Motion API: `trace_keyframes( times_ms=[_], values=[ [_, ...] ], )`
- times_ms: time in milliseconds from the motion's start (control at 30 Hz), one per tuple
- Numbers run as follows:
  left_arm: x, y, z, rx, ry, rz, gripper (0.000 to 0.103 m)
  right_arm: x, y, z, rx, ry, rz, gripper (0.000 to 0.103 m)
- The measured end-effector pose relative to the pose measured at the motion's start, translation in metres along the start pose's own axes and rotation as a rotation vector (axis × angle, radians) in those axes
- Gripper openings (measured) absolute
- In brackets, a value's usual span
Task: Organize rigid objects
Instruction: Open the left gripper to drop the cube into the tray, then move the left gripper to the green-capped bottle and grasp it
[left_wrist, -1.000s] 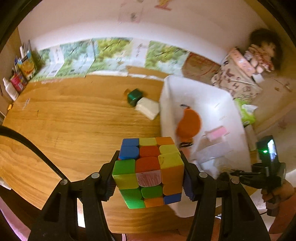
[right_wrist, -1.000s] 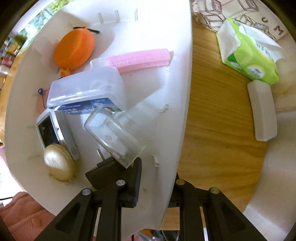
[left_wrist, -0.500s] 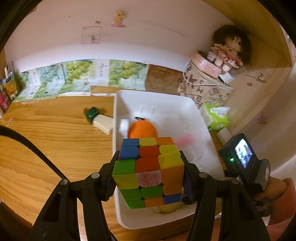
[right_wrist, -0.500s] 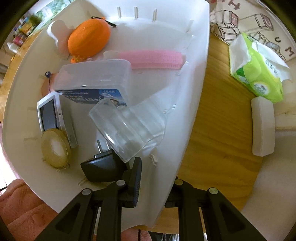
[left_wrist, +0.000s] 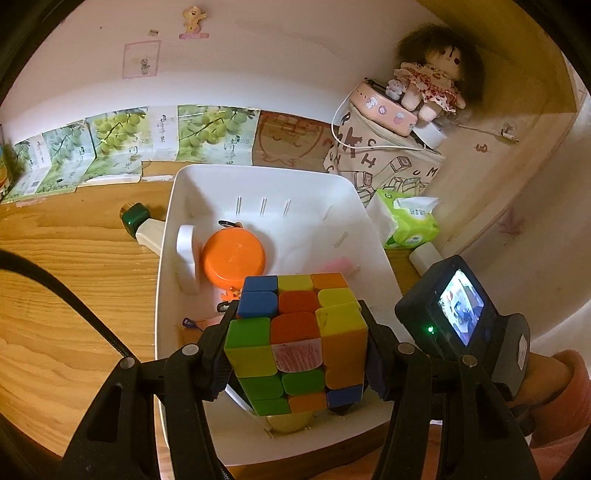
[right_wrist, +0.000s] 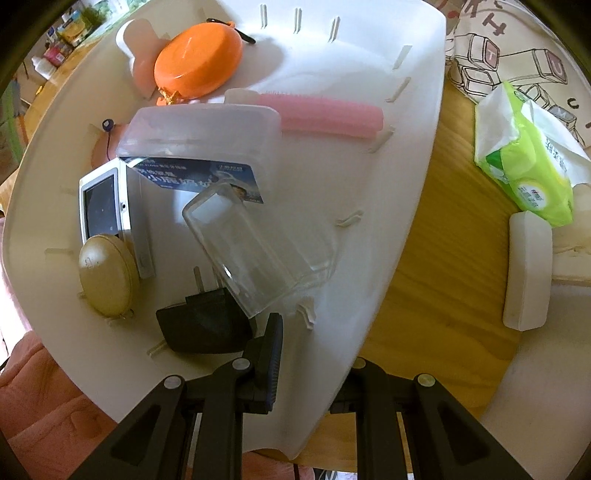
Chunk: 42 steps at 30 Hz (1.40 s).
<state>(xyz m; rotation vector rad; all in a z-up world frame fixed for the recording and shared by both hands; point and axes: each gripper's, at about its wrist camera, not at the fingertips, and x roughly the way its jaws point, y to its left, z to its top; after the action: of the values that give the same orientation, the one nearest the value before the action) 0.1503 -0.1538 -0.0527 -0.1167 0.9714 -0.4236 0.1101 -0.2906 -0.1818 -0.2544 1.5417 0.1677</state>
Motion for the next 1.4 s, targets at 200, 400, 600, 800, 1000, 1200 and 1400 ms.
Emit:
trace_keyframes(
  times_ms=[200, 400, 600, 800, 1000, 1200, 1400],
  values=[
    [0.003, -0.001, 0.000, -0.006, 0.013, 0.012, 0.062, 0.002, 0.002, 0.005, -0.007, 0.009, 0.003, 0.018],
    [-0.004, 0.000, 0.001, 0.007, -0.013, -0.007, 0.084, 0.005, 0.002, 0.009, 0.008, 0.020, 0.003, 0.018],
    [-0.007, 0.003, 0.003, 0.041, 0.002, -0.014, 0.084, 0.008, -0.003, 0.013, 0.048, 0.032, 0.010, 0.018],
    [-0.014, 0.019, 0.003, 0.055, 0.019, -0.027, 0.084, 0.010, -0.011, 0.019, 0.114, 0.038, 0.010, 0.018],
    [-0.022, 0.039, 0.004, 0.075, 0.041, -0.024, 0.084, 0.010, -0.021, 0.026, 0.207, 0.044, 0.004, 0.018],
    [-0.029, 0.063, 0.003, 0.099, 0.076, -0.024, 0.084, 0.008, -0.030, 0.034, 0.296, 0.048, 0.000, 0.018],
    [-0.032, 0.087, 0.004, 0.132, 0.114, -0.014, 0.084, 0.010, -0.040, 0.041, 0.387, 0.045, 0.003, 0.018]
  ],
)
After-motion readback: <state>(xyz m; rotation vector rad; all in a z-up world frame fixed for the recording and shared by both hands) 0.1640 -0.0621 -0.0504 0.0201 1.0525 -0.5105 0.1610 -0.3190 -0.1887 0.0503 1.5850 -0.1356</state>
